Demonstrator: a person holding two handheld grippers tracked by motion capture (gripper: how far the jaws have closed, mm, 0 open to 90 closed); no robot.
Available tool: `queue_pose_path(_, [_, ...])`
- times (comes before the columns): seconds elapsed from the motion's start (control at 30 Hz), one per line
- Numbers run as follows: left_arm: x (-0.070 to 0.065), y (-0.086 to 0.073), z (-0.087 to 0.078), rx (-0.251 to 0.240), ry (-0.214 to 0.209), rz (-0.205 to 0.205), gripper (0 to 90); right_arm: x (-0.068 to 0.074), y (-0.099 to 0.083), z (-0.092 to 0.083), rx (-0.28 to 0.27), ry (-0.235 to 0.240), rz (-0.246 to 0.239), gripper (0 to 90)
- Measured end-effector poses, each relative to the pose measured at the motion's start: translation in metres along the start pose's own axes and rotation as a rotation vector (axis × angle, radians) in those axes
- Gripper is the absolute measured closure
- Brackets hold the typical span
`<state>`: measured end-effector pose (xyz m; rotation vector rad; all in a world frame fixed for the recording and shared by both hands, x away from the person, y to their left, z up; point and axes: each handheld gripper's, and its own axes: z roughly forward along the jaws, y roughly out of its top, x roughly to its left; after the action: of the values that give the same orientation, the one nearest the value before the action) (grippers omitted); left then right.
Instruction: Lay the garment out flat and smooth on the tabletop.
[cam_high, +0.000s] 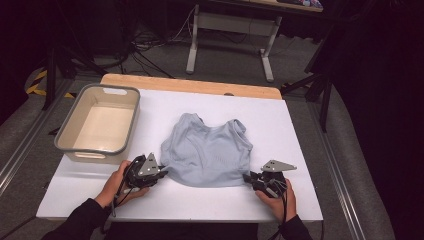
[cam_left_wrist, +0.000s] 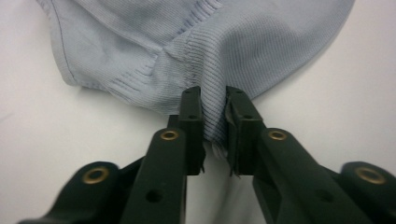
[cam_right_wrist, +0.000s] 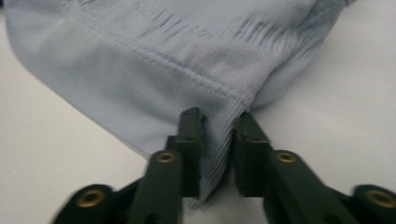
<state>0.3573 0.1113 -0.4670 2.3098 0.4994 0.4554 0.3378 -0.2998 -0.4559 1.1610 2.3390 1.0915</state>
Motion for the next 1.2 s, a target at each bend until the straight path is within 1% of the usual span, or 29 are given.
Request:
queue_pose_path(0.03, [0.0, 0.0, 0.0, 0.0, 0.0, 0.0, 80.5, 0.0, 0.0, 0.0, 0.0, 0.0, 0.0, 82.6])
queue_pose_path(0.07, [0.0, 0.002, 0.0, 0.002, 0.02, 0.009, 80.9, 0.001, 0.002, -0.002, -0.004, -0.003, -0.012, 85.7])
queue_pose_path(0.1, [0.0, 0.003, 0.0, 0.003, 0.027, 0.025, 81.0, 0.001, 0.003, -0.003, -0.009, -0.007, -0.018, 86.0])
queue_pose_path(0.13, [0.0, 0.004, -0.002, -0.001, 0.039, 0.029, 81.1, 0.0, 0.004, -0.005, -0.018, -0.005, -0.023, 86.1])
queue_pose_path(0.17, [0.001, 0.005, -0.005, -0.008, 0.039, 0.026, 81.1, 0.0, 0.006, -0.008, -0.032, -0.001, -0.024, 86.1])
queue_pose_path(0.2, [0.002, 0.006, -0.008, -0.015, 0.039, 0.033, 81.1, 0.001, 0.008, -0.011, -0.046, -0.004, -0.02, 86.1])
queue_pose_path(0.23, [0.002, 0.007, -0.011, -0.019, 0.051, 0.042, 81.1, 0.001, 0.01, -0.014, -0.059, -0.01, -0.02, 86.2])
queue_pose_path(0.27, [0.002, 0.008, -0.015, -0.032, 0.052, 0.044, 81.1, 0.002, 0.012, -0.017, -0.072, -0.015, -0.023, 86.2])
queue_pose_path(0.3, [0.003, 0.008, -0.019, -0.045, 0.048, 0.037, 81.1, 0.003, 0.014, -0.02, -0.08, -0.015, -0.029, 86.1])
queue_pose_path(0.33, [0.003, 0.009, -0.022, -0.049, 0.054, 0.045, 81.1, 0.005, 0.015, -0.023, -0.09, -0.014, -0.028, 86.1])
queue_pose_path(0.43, [0.002, 0.009, -0.032, -0.067, 0.049, 0.057, 81.1, 0.007, 0.017, -0.031, -0.108, -0.014, -0.011, 86.1])
queue_pose_path(0.47, [0.001, 0.009, -0.034, -0.071, 0.044, 0.054, 81.1, 0.008, 0.016, -0.032, -0.109, -0.014, -0.003, 86.0])
queue_pose_path(0.53, [-0.002, 0.006, -0.035, -0.071, 0.033, 0.054, 81.1, 0.009, 0.014, -0.033, -0.099, -0.005, 0.002, 85.8])
queue_pose_path(0.63, [-0.009, 0.003, -0.03, -0.042, 0.026, 0.07, 81.0, 0.011, 0.01, -0.031, -0.069, -0.026, 0.002, 85.0])
queue_pose_path(0.67, [-0.009, 0.003, -0.03, -0.042, 0.026, 0.07, 81.0, 0.011, 0.01, -0.031, -0.069, -0.026, 0.002, 85.0])
queue_pose_path(0.7, [-0.012, 0.001, -0.027, -0.035, 0.007, 0.069, 81.0, 0.012, 0.006, -0.028, -0.045, -0.04, -0.012, 83.9])
queue_pose_path(0.77, [-0.013, 0.0, -0.025, -0.024, 0.002, 0.074, 80.9, 0.011, 0.002, -0.027, -0.021, -0.06, -0.029, 83.5])
queue_pose_path(0.8, [-0.014, 0.0, -0.024, -0.022, -0.008, 0.071, 80.8, 0.011, 0.001, -0.027, -0.016, -0.063, -0.028, 83.2])
queue_pose_path(0.83, [-0.014, 0.0, -0.024, -0.019, -0.007, 0.071, 80.5, 0.009, -0.001, -0.027, -0.011, -0.062, -0.019, 82.1])
queue_pose_path(0.87, [-0.013, -0.001, -0.024, -0.015, -0.006, 0.069, 80.0, 0.008, -0.002, -0.027, -0.006, -0.068, -0.017, 81.1])
queue_pose_path(0.9, [-0.013, -0.001, -0.025, -0.022, -0.006, 0.062, 78.9, 0.007, -0.003, -0.027, 0.002, -0.071, -0.024, 79.9])
queue_pose_path(0.93, [-0.012, 0.0, -0.025, -0.037, -0.002, 0.047, 76.5, 0.006, -0.004, -0.026, 0.009, -0.068, -0.02, 78.6])
queue_pose_path(0.97, [-0.01, 0.0, -0.027, -0.056, 0.008, 0.025, 71.2, 0.005, -0.004, -0.026, 0.009, -0.068, -0.02, 76.0])
queue_pose_path(1.0, [-0.008, 0.001, -0.029, -0.075, 0.018, 0.007, 64.0, 0.004, -0.004, -0.027, 0.004, -0.071, -0.017, 71.2])
queue_pose_path(1.03, [-0.008, 0.001, -0.029, -0.075, 0.018, 0.007, 57.4, 0.004, -0.004, -0.027, 0.004, -0.071, -0.017, 71.2])
queue_pose_path(1.07, [-0.005, 0.003, -0.032, -0.109, 0.035, -0.023, 57.4, 0.004, -0.003, -0.027, -0.002, -0.077, -0.015, 67.4])
queue_pose_path(1.1, [0.0, 0.006, -0.036, -0.148, 0.04, -0.051, 50.3, 0.003, 0.0, -0.03, -0.036, -0.088, -0.023, 60.0])
queue_pose_path(1.13, [0.003, 0.009, -0.038, -0.167, 0.04, -0.06, 48.9, 0.002, 0.002, -0.031, -0.05, -0.092, -0.023, 56.5])
queue_pose_path(1.2, [0.008, 0.015, -0.038, -0.189, 0.052, -0.071, 47.4, 0.0, 0.008, -0.035, -0.09, -0.101, -0.018, 55.9])
